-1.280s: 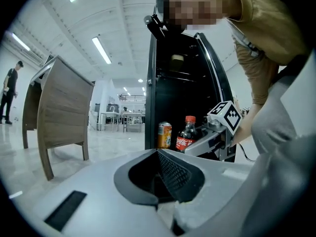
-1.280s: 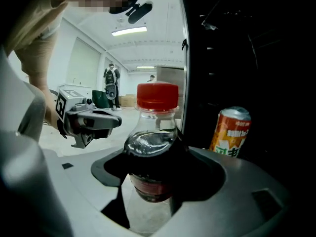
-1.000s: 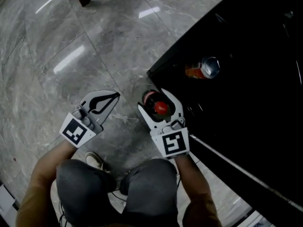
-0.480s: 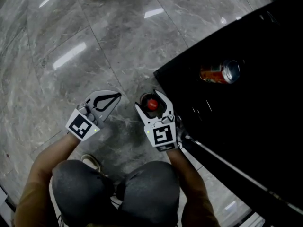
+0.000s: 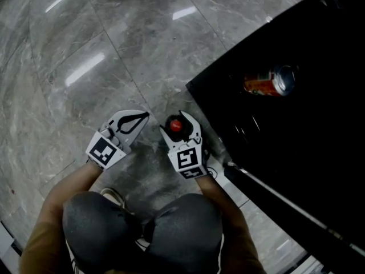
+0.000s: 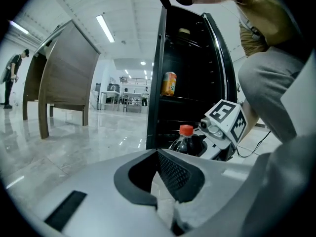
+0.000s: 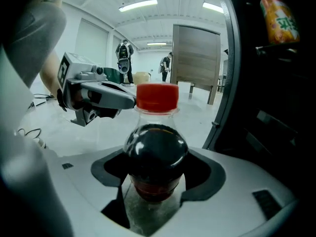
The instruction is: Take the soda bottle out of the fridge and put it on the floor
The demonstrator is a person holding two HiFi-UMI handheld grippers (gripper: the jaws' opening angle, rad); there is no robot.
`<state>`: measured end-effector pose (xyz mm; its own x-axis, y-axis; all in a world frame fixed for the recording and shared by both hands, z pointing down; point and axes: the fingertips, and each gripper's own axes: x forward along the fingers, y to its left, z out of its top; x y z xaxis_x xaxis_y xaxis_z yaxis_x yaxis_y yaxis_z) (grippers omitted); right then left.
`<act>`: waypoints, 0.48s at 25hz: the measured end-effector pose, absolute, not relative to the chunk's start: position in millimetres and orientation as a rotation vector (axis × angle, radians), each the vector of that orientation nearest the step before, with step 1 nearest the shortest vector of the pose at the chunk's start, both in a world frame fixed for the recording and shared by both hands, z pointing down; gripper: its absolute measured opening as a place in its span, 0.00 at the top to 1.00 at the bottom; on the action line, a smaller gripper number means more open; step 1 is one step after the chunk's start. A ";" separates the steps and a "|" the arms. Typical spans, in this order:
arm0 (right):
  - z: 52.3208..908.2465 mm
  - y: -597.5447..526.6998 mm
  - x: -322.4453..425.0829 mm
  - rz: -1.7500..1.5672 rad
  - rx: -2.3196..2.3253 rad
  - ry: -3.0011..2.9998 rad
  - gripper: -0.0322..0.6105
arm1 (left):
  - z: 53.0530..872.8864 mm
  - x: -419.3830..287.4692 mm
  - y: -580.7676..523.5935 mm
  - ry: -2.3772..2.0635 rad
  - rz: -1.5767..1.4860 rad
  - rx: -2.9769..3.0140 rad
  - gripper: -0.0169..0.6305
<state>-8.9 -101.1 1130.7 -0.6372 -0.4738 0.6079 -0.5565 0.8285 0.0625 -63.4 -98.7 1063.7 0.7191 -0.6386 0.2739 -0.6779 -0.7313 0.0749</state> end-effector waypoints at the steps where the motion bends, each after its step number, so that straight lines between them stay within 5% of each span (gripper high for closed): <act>1: 1134.8 -101.6 -9.3 0.177 0.758 -2.371 0.48 | 1062.8 -63.0 -97.0 -1.051 0.344 2.754 0.98; 12: 1147.8 -105.6 -7.9 0.218 0.794 -2.362 0.48 | 1049.6 -67.0 -92.1 -1.093 0.310 2.713 0.98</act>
